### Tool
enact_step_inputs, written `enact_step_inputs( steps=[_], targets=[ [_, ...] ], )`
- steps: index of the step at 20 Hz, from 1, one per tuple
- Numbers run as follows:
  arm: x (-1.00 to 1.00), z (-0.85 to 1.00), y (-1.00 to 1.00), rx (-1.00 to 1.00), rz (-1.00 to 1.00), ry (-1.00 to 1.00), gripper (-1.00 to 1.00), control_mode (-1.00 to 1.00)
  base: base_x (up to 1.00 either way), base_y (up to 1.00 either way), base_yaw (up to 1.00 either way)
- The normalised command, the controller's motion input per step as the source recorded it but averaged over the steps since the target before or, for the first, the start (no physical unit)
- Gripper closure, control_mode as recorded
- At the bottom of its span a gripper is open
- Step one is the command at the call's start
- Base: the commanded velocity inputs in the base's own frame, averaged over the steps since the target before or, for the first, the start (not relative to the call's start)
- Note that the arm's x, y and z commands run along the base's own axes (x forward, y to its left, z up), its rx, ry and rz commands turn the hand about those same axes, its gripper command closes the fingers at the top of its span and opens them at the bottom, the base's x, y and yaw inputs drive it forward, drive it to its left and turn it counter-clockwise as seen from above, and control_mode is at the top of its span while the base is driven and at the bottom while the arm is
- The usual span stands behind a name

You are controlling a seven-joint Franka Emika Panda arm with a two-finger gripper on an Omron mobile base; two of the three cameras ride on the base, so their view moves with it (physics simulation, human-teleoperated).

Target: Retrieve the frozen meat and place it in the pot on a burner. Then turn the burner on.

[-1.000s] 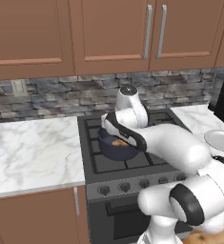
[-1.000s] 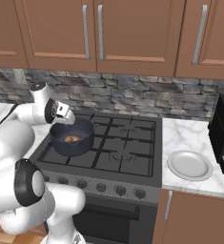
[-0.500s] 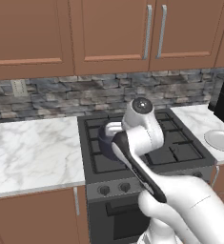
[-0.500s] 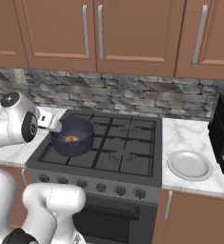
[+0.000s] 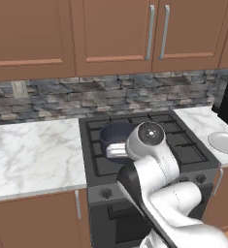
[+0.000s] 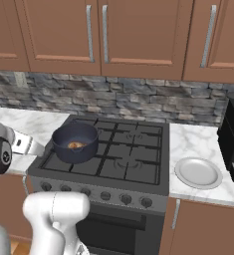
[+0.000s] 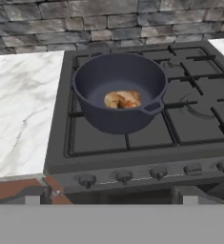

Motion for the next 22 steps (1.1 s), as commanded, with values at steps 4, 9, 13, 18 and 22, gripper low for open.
enact_step_inputs(
  steps=[4, 9, 13, 18, 22],
  targets=[
    [-0.78, -0.02, 0.35, 0.00, 0.00, -0.12, -1.00, -1.00, 0.00, 0.00, 0.00],
    [-0.54, -0.09, 0.32, 0.01, -0.02, -0.17, -1.00, -1.00, 0.00, 0.00, 0.00],
    [-0.47, -0.34, 0.03, 0.03, -0.02, -0.17, -1.00, -1.00, 0.00, 0.00, 0.00],
    [-0.45, -0.59, -0.04, 0.01, -0.02, -0.38, -1.00, -1.00, 0.00, 0.00, 0.00],
    [-0.01, -0.64, 0.03, 0.12, 0.00, -0.10, -1.00, -1.00, 0.00, 0.00, 0.00]
  ],
)
